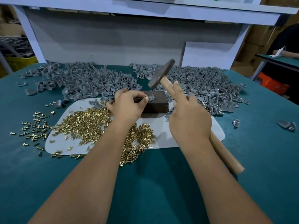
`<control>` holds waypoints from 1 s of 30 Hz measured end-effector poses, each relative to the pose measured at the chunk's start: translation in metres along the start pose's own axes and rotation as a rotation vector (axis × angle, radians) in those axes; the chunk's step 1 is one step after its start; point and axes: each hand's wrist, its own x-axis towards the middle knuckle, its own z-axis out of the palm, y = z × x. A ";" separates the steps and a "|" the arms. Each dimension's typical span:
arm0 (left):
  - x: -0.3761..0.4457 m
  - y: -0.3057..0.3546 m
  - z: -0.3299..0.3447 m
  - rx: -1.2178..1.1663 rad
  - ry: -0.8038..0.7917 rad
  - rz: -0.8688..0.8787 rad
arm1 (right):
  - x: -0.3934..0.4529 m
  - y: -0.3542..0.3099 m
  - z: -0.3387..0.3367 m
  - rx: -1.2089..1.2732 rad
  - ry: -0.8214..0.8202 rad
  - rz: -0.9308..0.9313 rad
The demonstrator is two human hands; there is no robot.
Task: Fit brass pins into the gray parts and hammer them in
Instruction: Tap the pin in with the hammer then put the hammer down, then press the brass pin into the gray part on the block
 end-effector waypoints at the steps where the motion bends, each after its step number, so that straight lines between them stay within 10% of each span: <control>1: 0.001 0.001 0.000 0.000 -0.005 -0.007 | 0.001 0.001 0.001 0.012 -0.033 0.002; 25: -0.001 0.003 -0.002 0.000 -0.005 -0.014 | 0.003 0.005 0.007 0.084 -0.142 0.049; 30: 0.000 0.002 -0.002 0.027 -0.025 -0.006 | 0.005 0.003 0.001 -0.021 0.039 0.052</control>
